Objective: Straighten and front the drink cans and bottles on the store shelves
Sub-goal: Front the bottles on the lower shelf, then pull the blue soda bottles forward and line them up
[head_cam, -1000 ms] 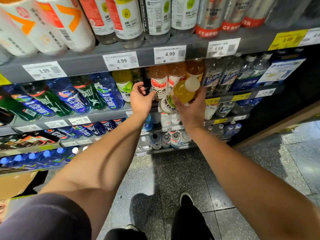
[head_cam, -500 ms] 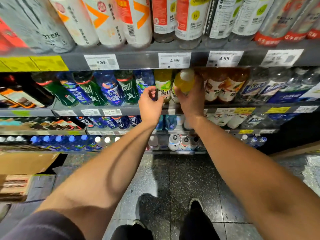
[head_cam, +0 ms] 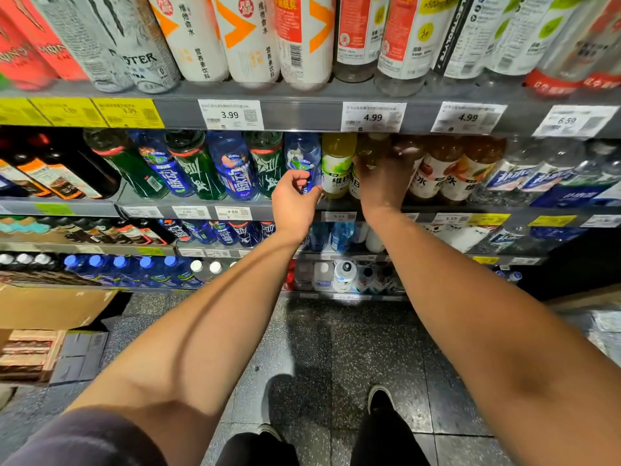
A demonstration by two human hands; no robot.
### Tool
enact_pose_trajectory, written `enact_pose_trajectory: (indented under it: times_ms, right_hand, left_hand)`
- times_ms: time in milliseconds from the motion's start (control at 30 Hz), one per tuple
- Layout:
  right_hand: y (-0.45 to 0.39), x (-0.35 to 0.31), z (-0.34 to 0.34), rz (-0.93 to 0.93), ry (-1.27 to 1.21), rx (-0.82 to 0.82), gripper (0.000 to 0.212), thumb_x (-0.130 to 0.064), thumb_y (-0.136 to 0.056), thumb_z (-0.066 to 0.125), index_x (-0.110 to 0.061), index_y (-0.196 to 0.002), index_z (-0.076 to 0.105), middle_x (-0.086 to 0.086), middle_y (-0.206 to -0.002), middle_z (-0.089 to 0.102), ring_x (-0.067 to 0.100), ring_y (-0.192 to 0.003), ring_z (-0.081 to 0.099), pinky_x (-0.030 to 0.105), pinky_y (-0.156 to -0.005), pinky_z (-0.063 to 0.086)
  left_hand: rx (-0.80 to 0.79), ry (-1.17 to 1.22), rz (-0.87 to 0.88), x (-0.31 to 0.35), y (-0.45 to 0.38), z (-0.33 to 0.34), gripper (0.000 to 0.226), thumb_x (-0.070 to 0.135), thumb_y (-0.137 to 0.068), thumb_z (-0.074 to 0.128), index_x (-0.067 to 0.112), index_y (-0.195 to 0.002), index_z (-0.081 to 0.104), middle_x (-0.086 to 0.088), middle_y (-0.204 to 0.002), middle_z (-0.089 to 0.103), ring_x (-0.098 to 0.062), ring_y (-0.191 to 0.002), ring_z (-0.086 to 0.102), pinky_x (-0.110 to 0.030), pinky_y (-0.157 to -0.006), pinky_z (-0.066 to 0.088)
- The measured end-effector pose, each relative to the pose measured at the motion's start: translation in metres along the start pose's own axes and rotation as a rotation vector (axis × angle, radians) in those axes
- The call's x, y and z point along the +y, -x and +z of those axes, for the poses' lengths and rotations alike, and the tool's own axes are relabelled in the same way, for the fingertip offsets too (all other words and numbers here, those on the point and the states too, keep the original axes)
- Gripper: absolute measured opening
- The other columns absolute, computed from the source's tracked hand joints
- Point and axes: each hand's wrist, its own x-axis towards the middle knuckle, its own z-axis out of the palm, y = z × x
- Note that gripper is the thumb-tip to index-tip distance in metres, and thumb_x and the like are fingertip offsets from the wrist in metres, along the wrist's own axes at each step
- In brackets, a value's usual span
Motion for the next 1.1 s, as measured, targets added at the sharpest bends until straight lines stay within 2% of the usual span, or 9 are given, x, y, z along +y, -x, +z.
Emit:
enact_pose_trajectory:
  times_ms: [100, 167, 300, 400, 500, 667, 800, 867, 1100]
  right_hand:
    - [0.005, -0.002, -0.004, 0.052, -0.077, -0.041, 0.056, -0.047, -0.097, 0.046, 0.003, -0.118, 0.060, 0.023, -0.122, 0.059, 0.038, -0.120, 0.050, 0.039, -0.106, 0.035]
    - [0.011, -0.006, -0.010, 0.158, -0.250, -0.075, 0.054, -0.035, -0.094, 0.058, 0.004, -0.129, 0.048, 0.023, -0.134, 0.049, 0.036, -0.126, 0.046, 0.034, -0.105, 0.036]
    - [0.037, -0.021, -0.017, 0.263, -0.322, -0.078, 0.080, -0.026, -0.090, 0.069, -0.004, -0.152, 0.023, 0.019, -0.151, 0.032, 0.031, -0.140, 0.034, 0.034, -0.111, 0.032]
    - [0.060, -0.045, -0.017, 0.250, -0.325, -0.041, 0.070, -0.028, -0.088, 0.071, -0.005, -0.144, 0.037, 0.022, -0.147, 0.037, 0.034, -0.136, 0.038, 0.042, -0.112, 0.038]
    - [0.073, -0.068, -0.014, 0.199, -0.373, -0.026, 0.058, -0.032, -0.084, 0.074, -0.004, -0.128, 0.049, 0.019, -0.130, 0.049, 0.034, -0.119, 0.050, 0.045, -0.094, 0.049]
    - [0.068, -0.095, -0.005, 0.216, -0.484, -0.139, 0.067, -0.039, -0.082, 0.076, -0.009, -0.134, 0.048, 0.015, -0.131, 0.050, 0.031, -0.121, 0.050, 0.039, -0.098, 0.044]
    - [0.057, -0.102, 0.008, 0.260, -0.550, -0.134, 0.074, -0.038, -0.078, 0.079, -0.008, -0.137, 0.047, 0.017, -0.132, 0.051, 0.033, -0.123, 0.049, 0.035, -0.095, 0.041]
    - [0.054, -0.100, 0.014, 0.243, -0.583, -0.115, 0.076, -0.036, -0.077, 0.080, -0.006, -0.138, 0.046, 0.018, -0.134, 0.049, 0.034, -0.124, 0.049, 0.036, -0.094, 0.043]
    - [0.046, -0.105, 0.028, 0.160, -0.489, -0.097, 0.086, -0.044, -0.076, 0.079, -0.003, -0.142, 0.041, 0.019, -0.138, 0.048, 0.035, -0.125, 0.049, 0.038, -0.090, 0.046]
  left_hand:
    - [-0.041, -0.019, -0.012, -0.002, 0.000, -0.013, 0.029, 0.010, -0.080, 0.079, 0.007, -0.106, 0.066, 0.000, -0.092, 0.064, -0.014, -0.088, 0.060, -0.031, -0.086, 0.052]
    - [-0.053, -0.012, -0.022, -0.002, 0.001, -0.024, 0.030, 0.010, -0.080, 0.078, 0.007, -0.107, 0.066, 0.000, -0.094, 0.064, -0.014, -0.089, 0.060, -0.029, -0.086, 0.051]
    - [-0.060, -0.003, -0.044, -0.001, 0.002, -0.045, 0.028, 0.012, -0.080, 0.080, 0.014, -0.102, 0.064, 0.002, -0.093, 0.063, -0.012, -0.086, 0.058, -0.024, -0.082, 0.048]
    - [-0.073, -0.005, -0.025, -0.002, 0.004, -0.062, 0.030, 0.013, -0.079, 0.081, 0.017, -0.100, 0.061, 0.006, -0.088, 0.060, -0.009, -0.081, 0.055, -0.017, -0.076, 0.045]
    - [-0.075, -0.017, -0.014, -0.001, 0.003, -0.077, 0.031, 0.010, -0.079, 0.080, 0.013, -0.103, 0.061, 0.008, -0.087, 0.059, -0.005, -0.077, 0.053, -0.005, -0.067, 0.040]
    - [-0.026, -0.038, -0.031, -0.005, -0.007, -0.086, 0.042, 0.008, -0.080, 0.078, 0.008, -0.117, 0.058, 0.002, -0.097, 0.060, -0.009, -0.087, 0.055, -0.009, -0.076, 0.041]
    - [0.020, -0.056, -0.059, -0.006, -0.019, -0.084, 0.056, 0.010, -0.082, 0.078, 0.007, -0.132, 0.053, -0.007, -0.125, 0.062, -0.017, -0.108, 0.058, -0.017, -0.096, 0.040]
    - [0.016, -0.063, -0.077, -0.005, -0.022, -0.082, 0.060, 0.011, -0.082, 0.078, 0.008, -0.136, 0.051, -0.007, -0.130, 0.061, -0.019, -0.115, 0.058, -0.024, -0.103, 0.041]
    - [0.001, -0.089, -0.072, -0.005, -0.038, -0.073, 0.072, 0.013, -0.082, 0.078, 0.005, -0.144, 0.043, -0.011, -0.137, 0.058, -0.020, -0.127, 0.053, -0.025, -0.108, 0.037]
